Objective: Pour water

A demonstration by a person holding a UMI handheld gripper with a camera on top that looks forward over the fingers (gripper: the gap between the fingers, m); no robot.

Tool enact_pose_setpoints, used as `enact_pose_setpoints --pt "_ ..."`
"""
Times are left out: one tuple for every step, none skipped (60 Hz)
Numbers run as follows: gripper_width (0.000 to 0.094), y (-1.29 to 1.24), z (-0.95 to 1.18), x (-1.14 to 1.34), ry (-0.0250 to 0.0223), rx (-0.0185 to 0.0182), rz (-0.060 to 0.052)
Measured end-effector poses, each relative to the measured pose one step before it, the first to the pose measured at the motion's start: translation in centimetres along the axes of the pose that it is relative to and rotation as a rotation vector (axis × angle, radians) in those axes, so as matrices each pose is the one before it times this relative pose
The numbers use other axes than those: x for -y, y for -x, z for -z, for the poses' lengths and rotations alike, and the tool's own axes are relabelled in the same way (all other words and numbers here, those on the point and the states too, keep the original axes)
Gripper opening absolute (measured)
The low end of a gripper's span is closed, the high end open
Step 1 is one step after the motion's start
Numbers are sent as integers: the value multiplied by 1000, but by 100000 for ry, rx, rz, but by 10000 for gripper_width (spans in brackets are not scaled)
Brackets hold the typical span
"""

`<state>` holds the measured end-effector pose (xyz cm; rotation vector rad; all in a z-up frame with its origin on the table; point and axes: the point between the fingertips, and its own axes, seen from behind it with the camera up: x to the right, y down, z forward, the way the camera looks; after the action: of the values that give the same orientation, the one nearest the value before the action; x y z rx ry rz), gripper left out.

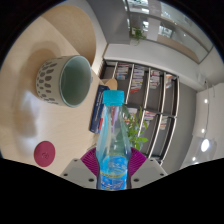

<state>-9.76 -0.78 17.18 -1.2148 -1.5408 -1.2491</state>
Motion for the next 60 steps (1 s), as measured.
enact_pose_setpoints --pt "336 -102 -142 357 -332 -442 2376" --pt "338 18 -107 294 -61 -51 2909" --pt "337 25 -108 213 267 141 3413" --pt "338 -12 -92 121 345 74 3473" --pt "338 -35 -95 165 168 -114 3231" --pt "338 -69 -72 170 44 -327 3087" --pt "338 153 -699 -248 -42 -700 3400" --pt "336 27 -446 -217 87 -557 3704" --pt "337 -187 639 528 49 -316 3318" --pt "337 -260 -82 212 -335 -467 3044" --pt "338 -197 -86 243 -592 -695 2592" --pt "337 -184 -83 227 -456 -705 2376" --pt "335 -159 -68 146 -168 -584 2412" --pt "338 -122 -72 67 173 -377 2506" --pt "339 -75 -109 51 362 -224 2454" --pt "345 204 -150 76 345 -364 2245" --pt "345 -87 -55 173 180 -38 1815" --pt "345 -4 275 274 -91 239 1318" --pt "345 -73 58 78 31 17 1104" --pt "346 1 4 66 139 44 832" --pt "346 35 3 76 81 179 687" --pt "346 38 16 34 185 170 395" --pt "347 31 21 28 185 98 60" --pt "346 53 30 22 157 226 -244" --pt "346 112 5 35 69 395 -443" --pt "346 202 -52 124 242 335 -488" --pt "346 117 -33 7 50 370 -692" --pt "346 82 48 -56 271 369 -669" --pt "347 66 22 -38 146 312 -716" --pt "349 26 27 -60 86 201 -992" --pt "347 -11 30 -125 299 76 -1388" --pt "347 -38 63 -156 387 82 -1746" --pt "347 -81 68 -146 285 59 -1977" --pt "347 -104 75 -136 159 71 -2355" --pt "346 -159 86 -195 294 15 -2789" --pt "347 -256 185 -332 1116 -256 -3143" --pt "345 -159 63 -127 870 -379 -3661" --pt "346 -386 219 -70 -431 451 -5048" --pt "349 -252 120 -92 -193 364 -5394" --pt "360 -306 164 -105 -27 272 -5898" --pt "360 -360 190 -132 60 228 -6052" --pt "361 -395 213 -67 -202 98 -6268" --pt "361 -436 247 -7 -317 23 -6355" --pt "360 -518 248 490 674 -547 -5750" --pt "360 -404 7 -227 -1456 790 -7231" --pt "359 -419 271 275 -1133 352 -7263" --pt "359 -502 256 275 -1119 77 -7276" --pt "359 -562 310 264 -931 -219 -6944" --pt "359 -601 287 304 -985 -334 -6893" --pt "360 -469 331 306 -1195 -28 -6937" --pt "360 -388 334 372 -1396 329 -6730" --pt "361 -475 333 296 -1190 -66 -6818" --pt "359 37 99 570 -412 -1628 -6321" --pt "369 -1271 735 -123 -1380 97 -7024" --pt "374 -525 292 217 -930 -246 -6936" --pt "374 -305 257 231 -824 254 -6551" --pt "376 -391 305 171 -633 38 -6331" --pt "374 -435 247 59 -392 -394 -6234" --pt "373 -361 198 -24 -205 -477 -6154" --pt "373 310 -339 -31 378 -1001 -5904"
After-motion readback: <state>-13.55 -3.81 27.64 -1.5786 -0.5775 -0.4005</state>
